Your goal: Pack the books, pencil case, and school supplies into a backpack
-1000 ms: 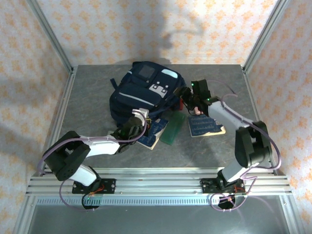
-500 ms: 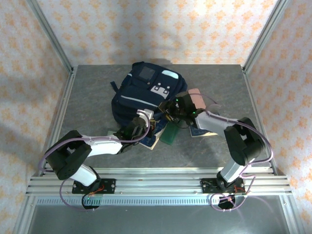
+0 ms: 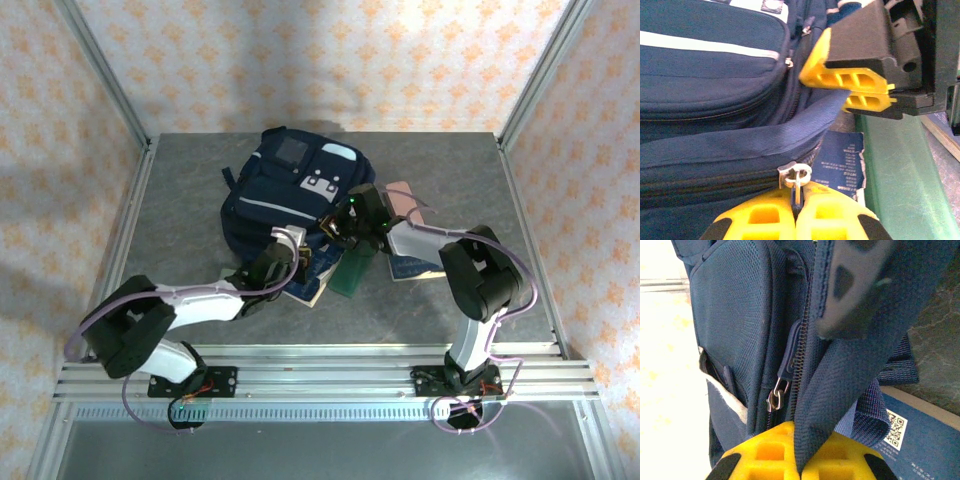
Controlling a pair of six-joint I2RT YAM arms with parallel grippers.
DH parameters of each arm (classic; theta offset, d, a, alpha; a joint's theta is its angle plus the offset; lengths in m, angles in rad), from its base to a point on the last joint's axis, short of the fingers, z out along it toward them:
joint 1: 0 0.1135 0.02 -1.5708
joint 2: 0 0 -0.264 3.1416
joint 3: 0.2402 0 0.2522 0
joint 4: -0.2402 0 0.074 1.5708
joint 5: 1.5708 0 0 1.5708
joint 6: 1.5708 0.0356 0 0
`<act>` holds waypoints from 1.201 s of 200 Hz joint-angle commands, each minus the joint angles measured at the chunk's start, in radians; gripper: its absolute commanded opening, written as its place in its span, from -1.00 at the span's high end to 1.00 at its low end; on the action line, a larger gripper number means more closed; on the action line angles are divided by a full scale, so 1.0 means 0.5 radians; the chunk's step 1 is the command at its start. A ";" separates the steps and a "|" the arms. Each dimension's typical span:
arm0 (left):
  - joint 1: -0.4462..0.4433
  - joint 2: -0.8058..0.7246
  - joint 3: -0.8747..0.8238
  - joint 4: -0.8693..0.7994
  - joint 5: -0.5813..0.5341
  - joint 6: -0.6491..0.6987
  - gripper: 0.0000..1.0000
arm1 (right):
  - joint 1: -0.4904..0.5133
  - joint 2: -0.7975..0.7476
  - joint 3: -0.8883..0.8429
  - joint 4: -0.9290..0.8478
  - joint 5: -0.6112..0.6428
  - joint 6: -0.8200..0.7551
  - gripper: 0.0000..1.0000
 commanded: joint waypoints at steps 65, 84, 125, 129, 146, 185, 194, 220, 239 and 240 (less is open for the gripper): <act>0.351 -0.780 -0.528 -0.224 -0.137 -0.258 1.00 | -0.305 -0.192 0.030 0.022 0.176 -0.144 1.00; 0.357 -0.834 -0.547 -0.256 -0.134 -0.256 1.00 | -0.308 -0.158 0.080 0.014 0.168 -0.160 1.00; 0.336 -0.755 -0.437 -0.249 0.084 -0.236 1.00 | -0.314 0.026 0.380 -0.139 0.211 -0.259 1.00; 0.323 -0.742 -0.424 -0.231 0.088 -0.237 1.00 | -0.317 0.055 0.428 -0.168 0.214 -0.274 1.00; 0.252 -0.665 -0.336 -0.181 0.084 -0.218 1.00 | -0.334 0.167 0.629 -0.285 0.236 -0.328 1.00; 0.088 -0.353 -0.053 -0.062 0.125 -0.196 1.00 | -0.366 0.319 0.962 -0.554 0.323 -0.431 0.63; 0.055 -0.272 0.006 -0.040 0.132 -0.192 1.00 | -0.367 0.323 1.004 -0.628 0.330 -0.462 0.34; 0.003 -0.099 0.111 0.006 0.137 -0.179 1.00 | -0.366 0.207 0.909 -0.743 0.288 -0.512 0.02; -0.007 -0.038 0.131 0.042 0.155 -0.179 1.00 | -0.364 0.020 0.688 -0.754 0.209 -0.496 -0.06; -0.007 -0.037 0.130 0.042 0.156 -0.179 1.00 | -0.365 0.011 0.676 -0.755 0.202 -0.493 -0.07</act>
